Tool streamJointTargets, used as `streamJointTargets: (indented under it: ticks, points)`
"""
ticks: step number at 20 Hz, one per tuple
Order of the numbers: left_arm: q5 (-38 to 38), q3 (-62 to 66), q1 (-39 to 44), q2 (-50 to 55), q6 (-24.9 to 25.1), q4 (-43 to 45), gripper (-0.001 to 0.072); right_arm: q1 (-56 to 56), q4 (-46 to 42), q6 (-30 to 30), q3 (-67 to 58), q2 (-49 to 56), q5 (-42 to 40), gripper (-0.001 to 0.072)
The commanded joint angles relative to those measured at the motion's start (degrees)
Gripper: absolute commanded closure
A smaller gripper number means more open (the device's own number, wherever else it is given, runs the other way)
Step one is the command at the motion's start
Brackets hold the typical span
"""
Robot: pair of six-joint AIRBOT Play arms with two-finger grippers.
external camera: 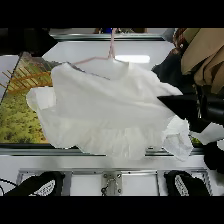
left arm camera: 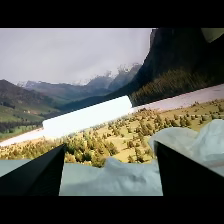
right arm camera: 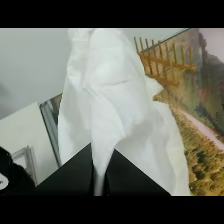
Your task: Fold the clothes and pants, and hang the long-sleeved shirts on hangers.
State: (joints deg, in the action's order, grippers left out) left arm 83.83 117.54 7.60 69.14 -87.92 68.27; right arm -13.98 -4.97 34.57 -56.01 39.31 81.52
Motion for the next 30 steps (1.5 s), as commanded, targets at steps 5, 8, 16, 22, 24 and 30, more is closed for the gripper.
streamJointTargets:
  ticks: [5, 8, 16, 22, 24, 30]
  points:
    - [-1.4, 0.1, -0.1, -0.3, 0.1, -0.3, 0.0124, -5.2, 1.0, 0.2, -0.1, -2.9, -17.4, 0.0704]
    - [-1.5, 0.1, -0.1, -0.3, 0.2, -0.3, 0.0690, -11.5, -3.2, 0.3, -0.9, -5.0, -20.6, 0.0704]
    - [-1.3, 0.0, -0.1, -0.3, 0.8, -0.3, 0.0692, -24.4, -41.5, 21.9, -9.3, -8.2, -40.5, 0.0704]
    - [-1.4, 0.0, -0.1, -0.3, 1.7, -0.3, 0.0692, -35.2, -70.5, 44.3, -13.3, -9.3, -44.2, 0.0704]
    - [-1.4, 0.0, -0.1, -0.3, 1.7, -0.3, 0.0692, -38.3, -76.2, 49.5, -15.6, -9.1, -44.2, 0.0704]
    - [-1.3, 0.0, -0.1, -0.3, 1.6, -0.3, 0.0692, -41.4, -77.1, 50.2, -26.9, -1.9, -44.2, 0.0705]
